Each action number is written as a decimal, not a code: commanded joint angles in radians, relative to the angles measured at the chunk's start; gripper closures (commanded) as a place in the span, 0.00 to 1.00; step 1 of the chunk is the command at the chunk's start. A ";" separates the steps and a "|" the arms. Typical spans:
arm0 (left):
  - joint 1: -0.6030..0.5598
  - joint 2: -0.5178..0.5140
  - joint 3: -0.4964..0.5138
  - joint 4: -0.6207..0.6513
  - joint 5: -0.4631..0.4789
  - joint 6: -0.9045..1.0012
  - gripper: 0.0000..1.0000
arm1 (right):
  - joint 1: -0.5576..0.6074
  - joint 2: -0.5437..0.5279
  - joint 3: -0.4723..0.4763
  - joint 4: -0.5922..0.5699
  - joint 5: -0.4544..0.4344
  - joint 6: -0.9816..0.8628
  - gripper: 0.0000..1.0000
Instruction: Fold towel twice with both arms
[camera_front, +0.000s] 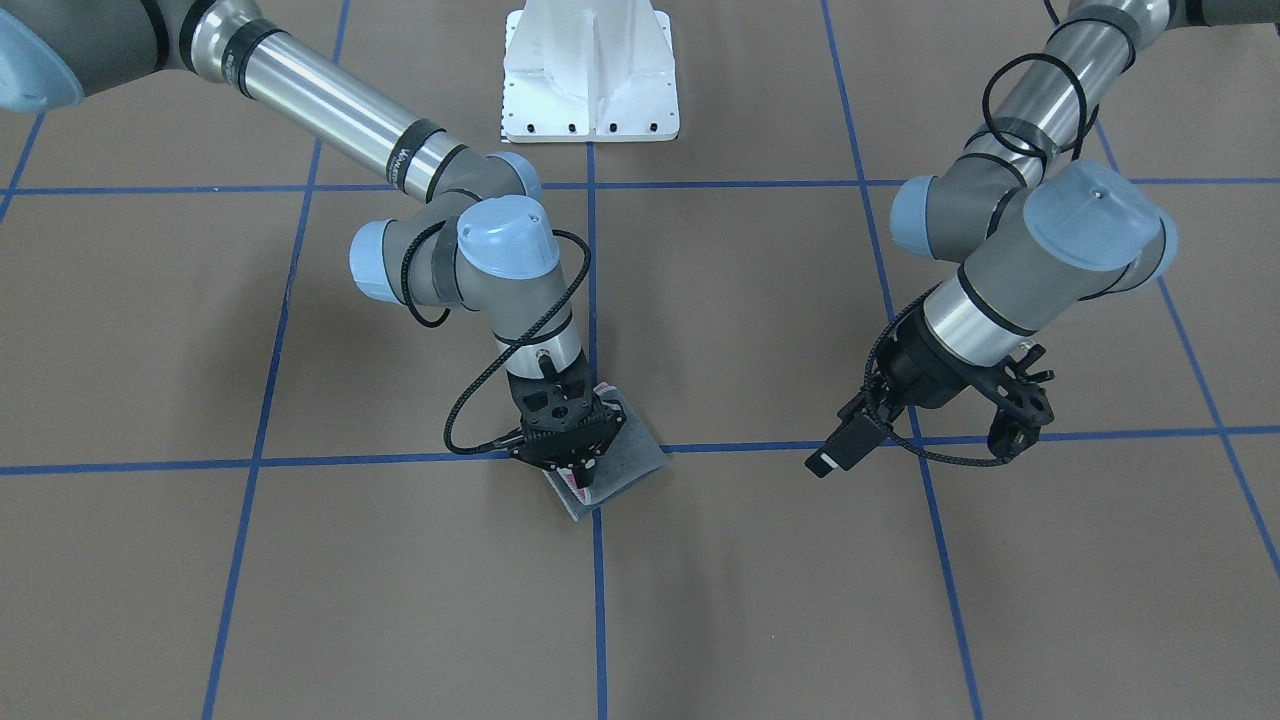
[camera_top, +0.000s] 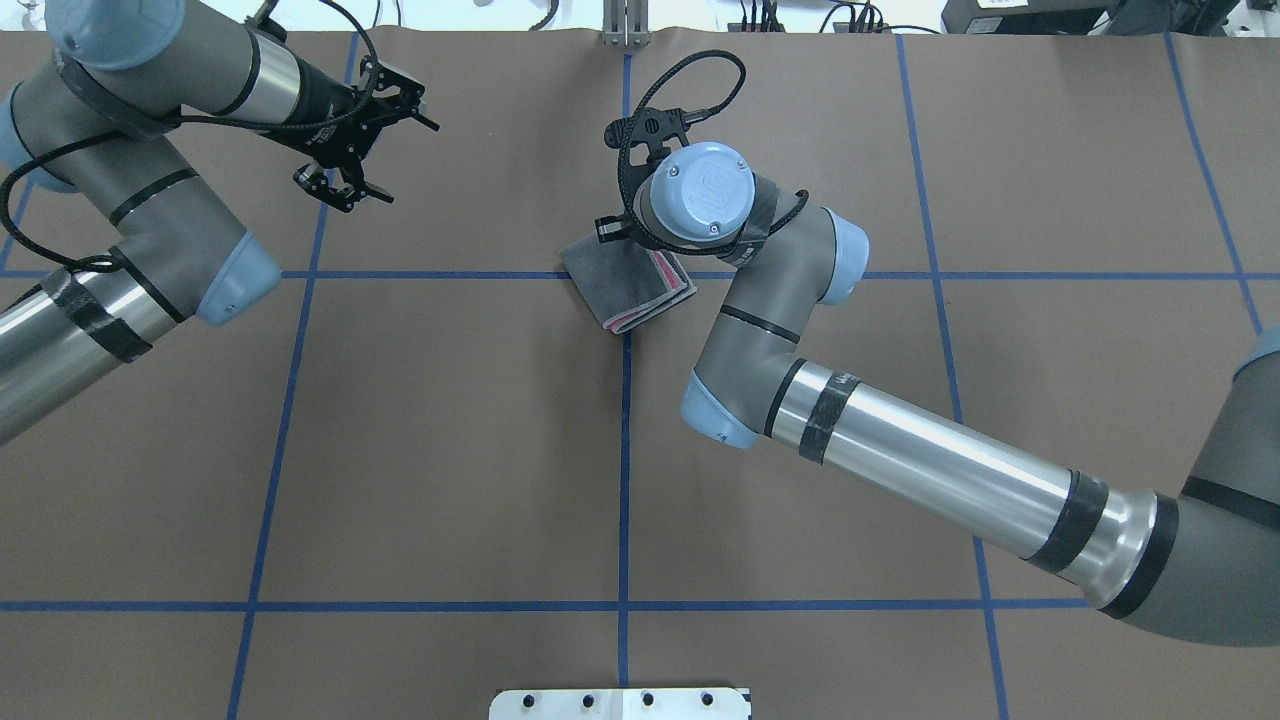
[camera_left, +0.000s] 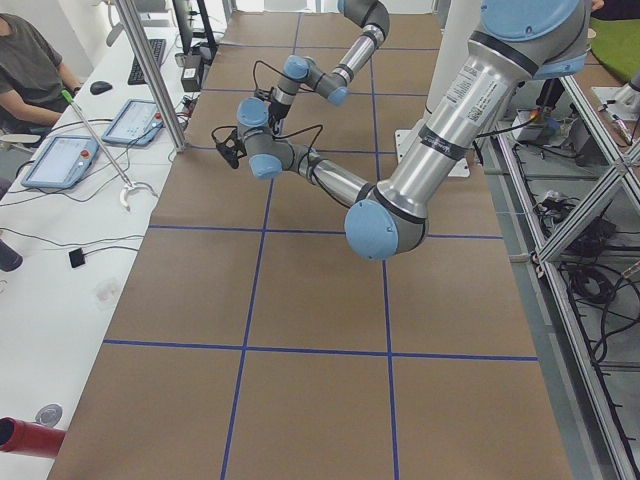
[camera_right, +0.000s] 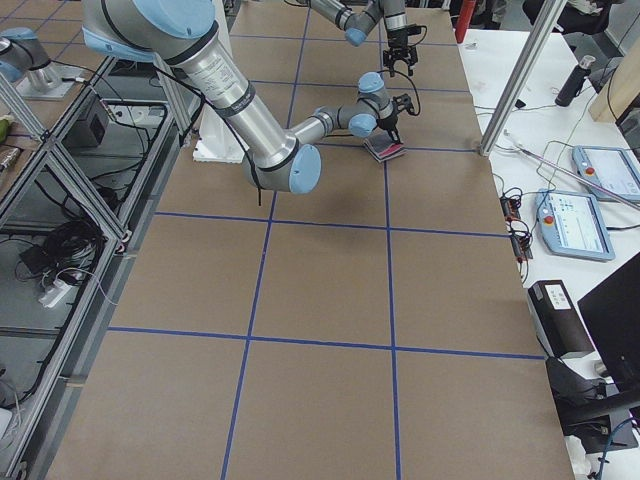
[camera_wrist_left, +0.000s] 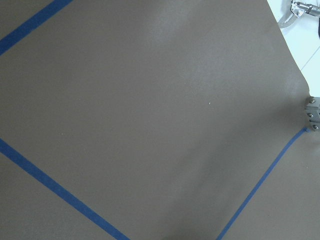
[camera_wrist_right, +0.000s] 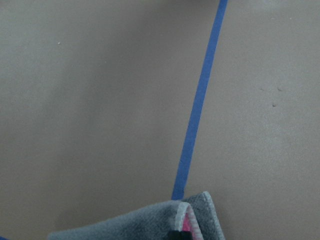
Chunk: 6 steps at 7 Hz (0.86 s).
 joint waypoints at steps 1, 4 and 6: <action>0.003 -0.002 -0.002 0.000 0.003 -0.001 0.01 | 0.032 0.001 -0.014 0.000 0.023 -0.031 1.00; 0.003 -0.002 -0.003 0.000 0.005 -0.001 0.01 | 0.055 -0.003 -0.049 0.000 0.028 -0.087 1.00; 0.003 -0.004 -0.003 0.000 0.005 -0.001 0.01 | 0.078 -0.028 -0.048 0.000 0.049 -0.120 1.00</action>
